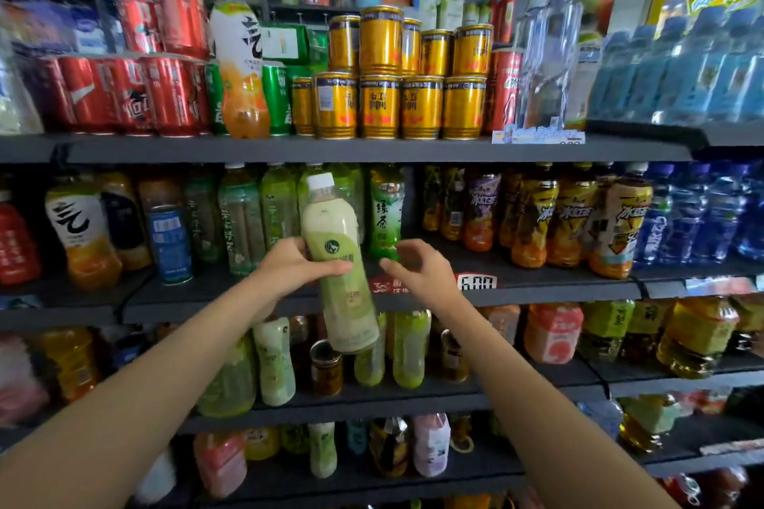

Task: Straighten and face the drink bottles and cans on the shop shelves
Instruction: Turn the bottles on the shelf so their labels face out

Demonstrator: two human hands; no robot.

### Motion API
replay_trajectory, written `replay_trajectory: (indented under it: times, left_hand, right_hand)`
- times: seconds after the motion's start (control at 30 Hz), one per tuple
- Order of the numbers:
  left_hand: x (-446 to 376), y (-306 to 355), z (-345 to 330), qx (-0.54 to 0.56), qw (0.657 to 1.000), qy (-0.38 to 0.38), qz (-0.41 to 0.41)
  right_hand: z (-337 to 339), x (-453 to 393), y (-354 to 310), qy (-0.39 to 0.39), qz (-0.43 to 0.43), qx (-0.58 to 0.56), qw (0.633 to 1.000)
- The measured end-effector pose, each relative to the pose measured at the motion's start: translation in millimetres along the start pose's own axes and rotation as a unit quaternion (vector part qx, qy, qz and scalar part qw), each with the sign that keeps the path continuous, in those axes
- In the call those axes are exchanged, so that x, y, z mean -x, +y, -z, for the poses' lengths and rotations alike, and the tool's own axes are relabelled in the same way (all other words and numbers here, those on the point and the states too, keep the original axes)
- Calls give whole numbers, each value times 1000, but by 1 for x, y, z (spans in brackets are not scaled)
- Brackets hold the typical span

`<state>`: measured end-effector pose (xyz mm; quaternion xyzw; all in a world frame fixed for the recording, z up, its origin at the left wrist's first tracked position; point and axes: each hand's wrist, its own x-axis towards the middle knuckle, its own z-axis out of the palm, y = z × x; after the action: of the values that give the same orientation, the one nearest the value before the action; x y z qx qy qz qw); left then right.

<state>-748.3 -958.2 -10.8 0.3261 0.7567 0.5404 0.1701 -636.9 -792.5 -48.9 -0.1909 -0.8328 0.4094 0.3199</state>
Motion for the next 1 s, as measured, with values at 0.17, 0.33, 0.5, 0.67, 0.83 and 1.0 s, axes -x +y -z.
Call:
replay_trajectory:
  times: [0.17,0.33,0.5,0.67,0.83,1.0]
  left_hand:
    - [-36,11,-7,1,999,34,1]
    - [-51,6,-8,-19,999,44,12]
    - [-61,4,-8,-34,997,66,18]
    - [-63,4,-8,-36,998,54,5]
    - [-64,3,-15,-15,999,45,-4]
    - [-71,7,-28,-2,1000,27,3]
  right_hand:
    - [-9,-94,22,37,-88,34,995]
    - [-48,-153,42,49,-174,-12,983]
    - [-56,-176,52,48,-205,-25,977]
    - [-25,-156,64,91,-193,28,977]
    - [21,-137,80,144,-207,34,967]
    - [38,-127,80,89,-182,49,978]
